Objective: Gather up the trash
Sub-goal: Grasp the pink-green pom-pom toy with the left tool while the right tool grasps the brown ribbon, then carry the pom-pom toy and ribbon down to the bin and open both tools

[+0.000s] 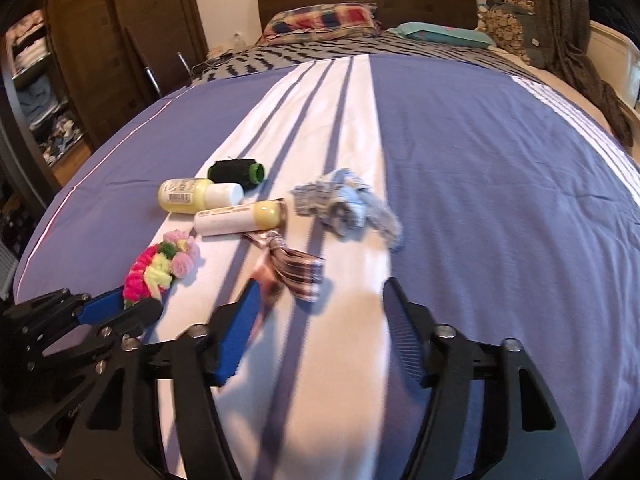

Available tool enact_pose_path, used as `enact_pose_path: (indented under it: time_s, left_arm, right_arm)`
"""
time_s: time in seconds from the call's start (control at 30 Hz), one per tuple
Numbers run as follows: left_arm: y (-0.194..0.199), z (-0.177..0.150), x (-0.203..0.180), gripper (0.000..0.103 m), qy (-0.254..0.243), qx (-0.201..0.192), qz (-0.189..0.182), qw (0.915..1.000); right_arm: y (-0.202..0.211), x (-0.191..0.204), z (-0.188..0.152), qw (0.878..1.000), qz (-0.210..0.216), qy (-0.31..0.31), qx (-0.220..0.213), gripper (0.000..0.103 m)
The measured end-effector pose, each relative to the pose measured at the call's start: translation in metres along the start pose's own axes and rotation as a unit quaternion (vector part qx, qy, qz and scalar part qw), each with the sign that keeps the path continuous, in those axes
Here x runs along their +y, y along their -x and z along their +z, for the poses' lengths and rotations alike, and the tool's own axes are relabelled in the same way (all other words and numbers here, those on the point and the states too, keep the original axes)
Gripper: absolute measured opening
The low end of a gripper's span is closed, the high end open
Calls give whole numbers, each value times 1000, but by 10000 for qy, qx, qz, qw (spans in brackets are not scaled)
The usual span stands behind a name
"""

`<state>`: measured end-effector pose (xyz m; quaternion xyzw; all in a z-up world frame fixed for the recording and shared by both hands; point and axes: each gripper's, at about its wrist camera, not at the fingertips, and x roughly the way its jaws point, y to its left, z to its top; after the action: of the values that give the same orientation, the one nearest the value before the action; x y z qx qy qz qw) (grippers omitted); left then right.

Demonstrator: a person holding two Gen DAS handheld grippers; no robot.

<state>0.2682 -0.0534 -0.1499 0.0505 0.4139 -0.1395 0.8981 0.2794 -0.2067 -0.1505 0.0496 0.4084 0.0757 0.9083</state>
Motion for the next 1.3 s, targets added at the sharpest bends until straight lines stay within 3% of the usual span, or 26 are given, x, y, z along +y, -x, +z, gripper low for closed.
enact_pose_path:
  time_s: [0.23, 0.3, 0.53, 0.93, 1.3]
  left_arm:
    - [7, -6, 2, 23, 3, 13, 61, 10000]
    - [10, -10, 1, 23, 2, 6, 64, 10000]
    - [38, -29, -7, 22, -48, -88, -82, 9999]
    - [105, -73, -22, 22, -40, -340, -157, 9993]
    - [171, -116, -46, 22, -196, -630, -220, 9976]
  right_arm:
    - [-2, 10, 0, 9997, 194, 134, 52, 8]
    - [4, 14, -6, 9996, 195, 220, 40, 5]
    - [37, 23, -31, 9991, 91, 400, -47, 3]
    - [126, 26, -69, 9975, -109, 411, -570, 3]
    - [192, 26, -123, 9962, 15, 370, -786, 3]
